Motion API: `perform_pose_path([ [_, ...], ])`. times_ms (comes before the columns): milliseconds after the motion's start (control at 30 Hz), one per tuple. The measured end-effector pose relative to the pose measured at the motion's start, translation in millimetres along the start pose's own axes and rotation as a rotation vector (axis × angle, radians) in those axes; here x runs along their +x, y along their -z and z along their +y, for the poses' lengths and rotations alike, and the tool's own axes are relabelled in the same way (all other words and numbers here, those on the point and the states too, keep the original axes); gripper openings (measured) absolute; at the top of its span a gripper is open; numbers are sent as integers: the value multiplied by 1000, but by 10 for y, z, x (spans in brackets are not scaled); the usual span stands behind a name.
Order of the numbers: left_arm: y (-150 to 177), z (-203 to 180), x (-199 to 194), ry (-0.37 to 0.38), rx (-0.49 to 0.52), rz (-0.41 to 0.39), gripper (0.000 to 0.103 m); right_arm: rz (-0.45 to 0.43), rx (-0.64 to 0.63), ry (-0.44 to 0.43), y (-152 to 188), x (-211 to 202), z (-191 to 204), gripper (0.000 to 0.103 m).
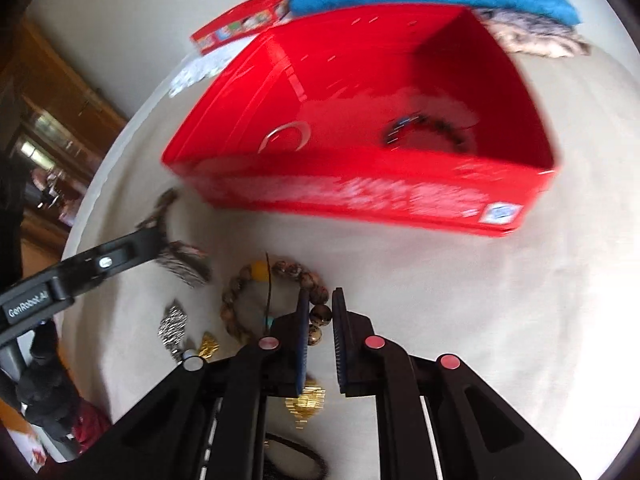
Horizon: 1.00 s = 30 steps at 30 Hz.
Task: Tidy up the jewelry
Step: 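Close the left tool on the silver watch while the right tool grasps the wooden bead bracelet, then carry the watch and wooden bracelet into the red box and open both tools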
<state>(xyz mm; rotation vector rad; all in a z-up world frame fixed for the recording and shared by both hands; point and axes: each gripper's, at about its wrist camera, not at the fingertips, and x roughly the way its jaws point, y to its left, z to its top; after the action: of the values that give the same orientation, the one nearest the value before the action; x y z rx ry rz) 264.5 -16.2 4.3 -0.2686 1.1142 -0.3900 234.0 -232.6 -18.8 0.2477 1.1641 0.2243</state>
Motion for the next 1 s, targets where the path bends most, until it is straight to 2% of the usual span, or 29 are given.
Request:
perform_pose_path([
  [100, -3, 29, 4, -36, 5, 0, 12, -19, 6, 48, -2, -107, -77, 11],
  [167, -3, 46, 100, -45, 5, 31, 12, -8, 15, 73, 2, -96, -102, 11],
  [267, -10, 38, 199, -47, 18, 52, 12, 1, 21, 86, 15, -67, -101, 16],
  [433, -20, 35, 205, -57, 28, 44, 12, -20, -48, 33, 50, -47, 131, 19],
  [567, -26, 47, 209, -52, 23, 44, 12, 44, -95, -70, 112, 115, 321, 19],
  [700, -20, 46, 209, -47, 20, 45, 12, 59, -125, -10, 145, 262, 405, 19],
  [867, -21, 48, 209, -39, 20, 48, 12, 41, -151, 13, 104, 369, 465, 18],
  [900, -21, 47, 208, -38, 20, 48, 12, 40, -148, 21, 100, 372, 458, 14],
  [933, -20, 46, 208, -36, 21, 49, 11, 41, -136, 19, 89, 374, 423, 11],
  [1000, -20, 42, 202, -35, 24, 47, 11, 52, -100, -17, 62, 388, 388, 11],
])
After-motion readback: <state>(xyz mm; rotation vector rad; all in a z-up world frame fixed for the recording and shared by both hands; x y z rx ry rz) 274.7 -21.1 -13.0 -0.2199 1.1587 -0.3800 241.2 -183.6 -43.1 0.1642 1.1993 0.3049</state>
